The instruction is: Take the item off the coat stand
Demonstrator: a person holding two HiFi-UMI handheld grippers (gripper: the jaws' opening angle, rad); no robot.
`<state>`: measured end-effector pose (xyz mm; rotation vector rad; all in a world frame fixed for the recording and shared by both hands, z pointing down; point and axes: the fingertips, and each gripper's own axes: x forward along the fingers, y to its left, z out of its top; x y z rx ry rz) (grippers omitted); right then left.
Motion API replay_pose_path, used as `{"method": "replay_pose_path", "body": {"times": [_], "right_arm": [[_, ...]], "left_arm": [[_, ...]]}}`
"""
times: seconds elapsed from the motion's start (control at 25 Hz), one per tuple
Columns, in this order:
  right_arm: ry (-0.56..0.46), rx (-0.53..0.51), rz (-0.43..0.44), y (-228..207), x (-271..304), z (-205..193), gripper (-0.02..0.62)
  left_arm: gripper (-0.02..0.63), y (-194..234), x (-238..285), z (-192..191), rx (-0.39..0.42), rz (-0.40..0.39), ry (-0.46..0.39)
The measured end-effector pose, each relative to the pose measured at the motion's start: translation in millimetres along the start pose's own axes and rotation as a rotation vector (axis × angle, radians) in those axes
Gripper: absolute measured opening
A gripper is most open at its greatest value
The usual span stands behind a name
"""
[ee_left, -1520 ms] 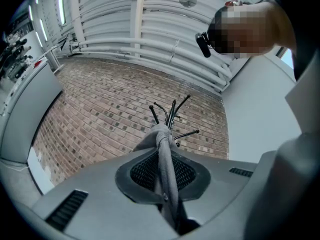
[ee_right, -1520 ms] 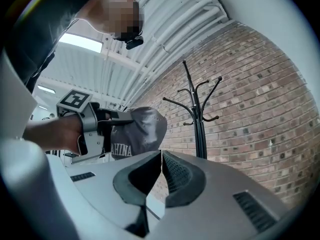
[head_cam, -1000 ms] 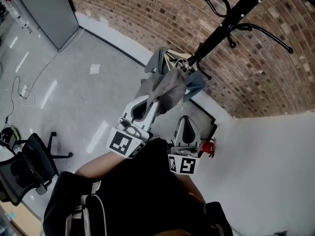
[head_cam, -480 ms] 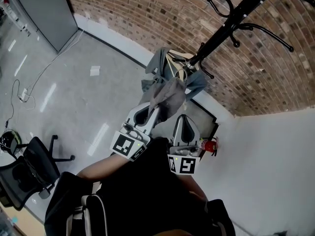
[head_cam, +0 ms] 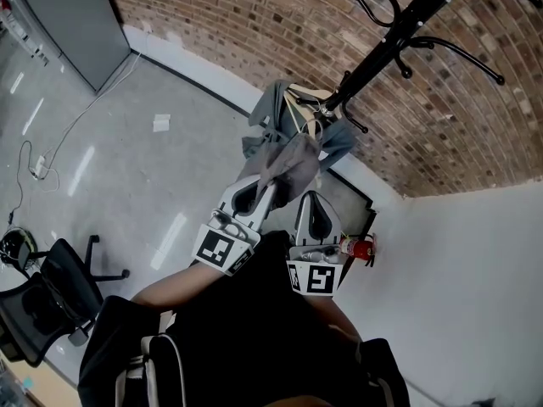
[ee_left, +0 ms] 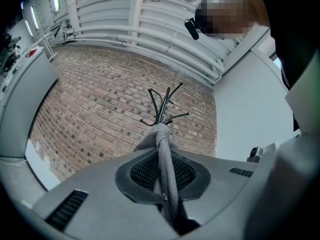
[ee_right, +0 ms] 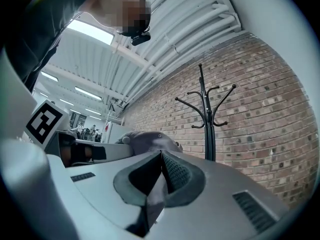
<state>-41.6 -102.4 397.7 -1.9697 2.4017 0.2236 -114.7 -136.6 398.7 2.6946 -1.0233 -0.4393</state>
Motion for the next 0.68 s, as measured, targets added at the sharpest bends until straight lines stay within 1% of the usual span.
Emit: {"method": "replay_pose_path", "body": {"times": [0.16,0.32,0.52,0.68], "right_arm": [[0.000,0.008,0.015,3,9,-1,0.020],[-0.008,0.001,0.047,12,15,2,0.020],[-0.014,-0.007,0.074,17,22,5,0.020],[-0.016,-0.010,0.094,24,21,6,0.020]], "left_arm": [[0.041,3,3,2,0.006,0.016,-0.008],[0.041,4,1,1,0.014,0.015,-0.005],[0.041,9,5,1,0.000,0.029,-0.006],[0.041,11,1,1,0.004,0.029,-0.005]]}}
